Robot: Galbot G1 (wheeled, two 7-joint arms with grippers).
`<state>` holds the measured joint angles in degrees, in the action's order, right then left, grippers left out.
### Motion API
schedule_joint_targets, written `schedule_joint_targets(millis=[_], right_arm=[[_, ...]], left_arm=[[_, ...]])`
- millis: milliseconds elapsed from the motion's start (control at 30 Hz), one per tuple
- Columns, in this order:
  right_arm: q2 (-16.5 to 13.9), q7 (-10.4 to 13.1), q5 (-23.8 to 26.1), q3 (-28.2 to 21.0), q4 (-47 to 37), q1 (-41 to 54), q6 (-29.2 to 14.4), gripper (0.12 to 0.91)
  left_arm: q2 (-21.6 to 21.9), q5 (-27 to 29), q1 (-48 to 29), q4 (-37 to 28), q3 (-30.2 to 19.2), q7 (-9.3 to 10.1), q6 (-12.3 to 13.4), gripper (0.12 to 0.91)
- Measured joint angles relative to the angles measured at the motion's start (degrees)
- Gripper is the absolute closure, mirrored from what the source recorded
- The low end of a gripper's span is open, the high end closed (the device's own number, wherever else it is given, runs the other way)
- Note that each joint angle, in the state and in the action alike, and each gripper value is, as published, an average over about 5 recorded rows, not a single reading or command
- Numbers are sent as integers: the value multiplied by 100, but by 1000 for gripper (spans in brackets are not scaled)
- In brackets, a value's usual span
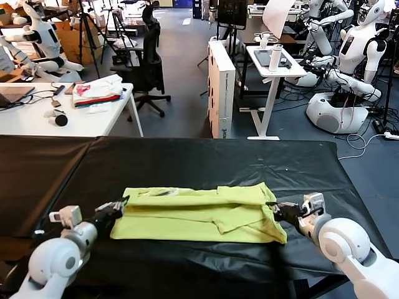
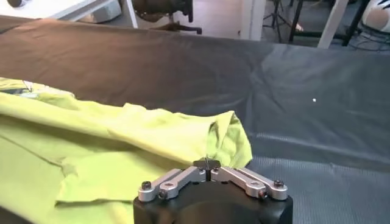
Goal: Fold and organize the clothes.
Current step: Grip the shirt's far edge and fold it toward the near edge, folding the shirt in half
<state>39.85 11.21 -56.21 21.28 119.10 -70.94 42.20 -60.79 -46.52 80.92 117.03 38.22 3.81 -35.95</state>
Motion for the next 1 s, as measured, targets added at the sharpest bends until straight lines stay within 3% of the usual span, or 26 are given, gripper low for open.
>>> schedule_joint_targets(millis=[500,733,867,1000], right_arm=[[40,-24,-52,-11,10,-96,0,887],[38,-31,-213,111,124,-162,0,865],[35,-39,-320,266,211,-231,0,682],[65,-32,-426,464,242,-227,0,417]], left_arm=[[-230,206,457,52,43,-15,77,840],[-250,289,521,118,64,14,63,781],[-271,460,558,150,106,44,61,658],[-262,482,663,226,216,68,25,421]])
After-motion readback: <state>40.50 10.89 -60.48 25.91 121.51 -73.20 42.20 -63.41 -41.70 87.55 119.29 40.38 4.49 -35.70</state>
